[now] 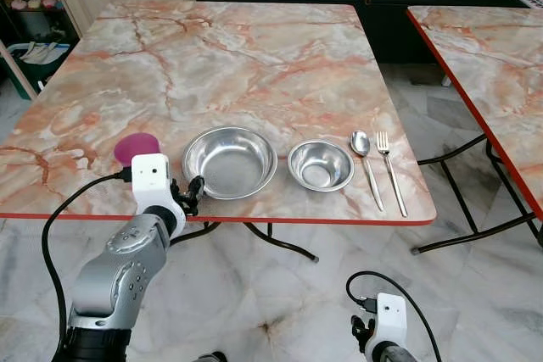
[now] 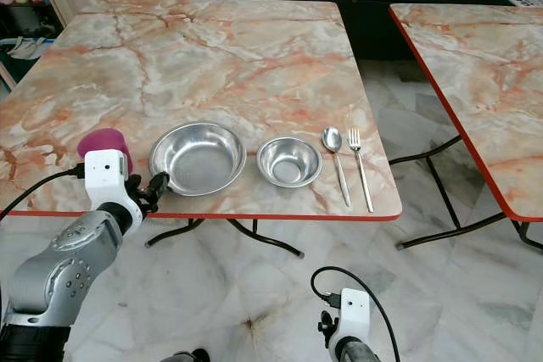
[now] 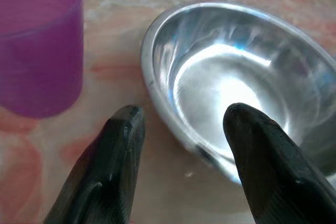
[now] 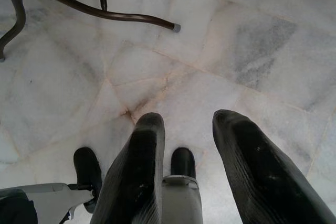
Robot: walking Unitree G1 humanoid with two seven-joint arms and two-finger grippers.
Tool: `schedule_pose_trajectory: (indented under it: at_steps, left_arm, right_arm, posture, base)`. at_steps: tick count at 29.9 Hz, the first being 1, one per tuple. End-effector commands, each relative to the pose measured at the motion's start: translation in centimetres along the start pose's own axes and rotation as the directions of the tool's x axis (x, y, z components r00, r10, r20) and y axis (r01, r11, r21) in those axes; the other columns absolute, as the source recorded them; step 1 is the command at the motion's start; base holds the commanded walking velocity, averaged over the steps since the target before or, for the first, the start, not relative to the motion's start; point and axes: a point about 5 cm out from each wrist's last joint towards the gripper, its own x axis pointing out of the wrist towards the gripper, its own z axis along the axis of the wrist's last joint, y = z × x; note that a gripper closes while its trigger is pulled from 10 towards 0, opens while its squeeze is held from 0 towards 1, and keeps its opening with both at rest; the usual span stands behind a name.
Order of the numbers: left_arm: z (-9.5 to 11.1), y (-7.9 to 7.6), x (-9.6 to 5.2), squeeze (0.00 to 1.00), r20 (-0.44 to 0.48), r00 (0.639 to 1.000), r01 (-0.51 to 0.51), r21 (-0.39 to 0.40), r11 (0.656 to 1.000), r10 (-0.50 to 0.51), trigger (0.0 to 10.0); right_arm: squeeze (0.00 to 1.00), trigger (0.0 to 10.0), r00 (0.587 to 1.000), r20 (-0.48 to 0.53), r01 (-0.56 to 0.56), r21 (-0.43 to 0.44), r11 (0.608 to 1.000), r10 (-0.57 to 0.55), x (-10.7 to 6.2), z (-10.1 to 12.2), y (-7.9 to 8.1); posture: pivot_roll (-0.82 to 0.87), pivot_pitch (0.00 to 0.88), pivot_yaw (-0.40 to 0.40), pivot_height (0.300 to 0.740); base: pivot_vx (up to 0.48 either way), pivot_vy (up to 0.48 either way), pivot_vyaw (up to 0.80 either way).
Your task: Setting the table
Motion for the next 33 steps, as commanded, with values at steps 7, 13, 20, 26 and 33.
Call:
schedule_pose_trajectory:
  at_steps: [7, 13, 20, 26, 33]
  left_arm:
    - [0.1, 0.1, 0.4, 1.00, -0.018, 0.999, -0.036, -0.082, 0.996, 0.034, 10.0]
    - [0.1, 0.4, 0.6, 0.00, -0.033, 0.997, -0.079, -0.091, 0.993, 0.076, 10.0]
    - [-0.4, 0.5, 0.7, 0.00, -0.066, 0.992, -0.117, -0.109, 0.987, 0.110, 10.0]
    - [-1.3, 0.2, 1.1, 0.00, -0.096, 0.991, -0.107, -0.177, 0.978, 0.091, 10.0]
    - [-2.0, -0.1, 1.8, 0.00, -0.117, 0.987, -0.137, -0.214, 0.967, 0.114, 10.0]
  right_arm:
    - [0.00, 10.0, 1.000, -0.008, 0.013, 0.013, 1.000, -0.013, -0.1, -0.3, -0.4]
    - [0.00, 10.0, 1.000, -0.008, 0.013, 0.013, 1.000, -0.013, -0.1, -0.3, -0.4]
    - [0.00, 10.0, 1.000, -0.010, 0.014, 0.014, 1.000, -0.014, -0.1, -0.4, -0.5]
    - [0.00, 10.0, 1.000, -0.013, 0.012, 0.013, 1.000, -0.012, -0.2, -0.5, -0.5]
    - [0.00, 10.0, 1.000, -0.011, 0.006, 0.010, 1.000, -0.006, -0.1, -0.4, -0.4]
  posture:
    - [0.08, 0.154, -0.023, 0.740]
    - [0.08, 0.153, -0.024, 0.740]
    - [0.07, 0.155, -0.025, 0.740]
    - [0.07, 0.157, -0.025, 0.740]
    - [0.08, 0.157, -0.030, 0.740]
  base:
    - [0.000, 0.000, 0.00]
    - [0.000, 0.000, 0.00]
    - [0.000, 0.000, 0.00]
    - [0.000, 0.000, 0.00]
    - [0.000, 0.000, 0.00]
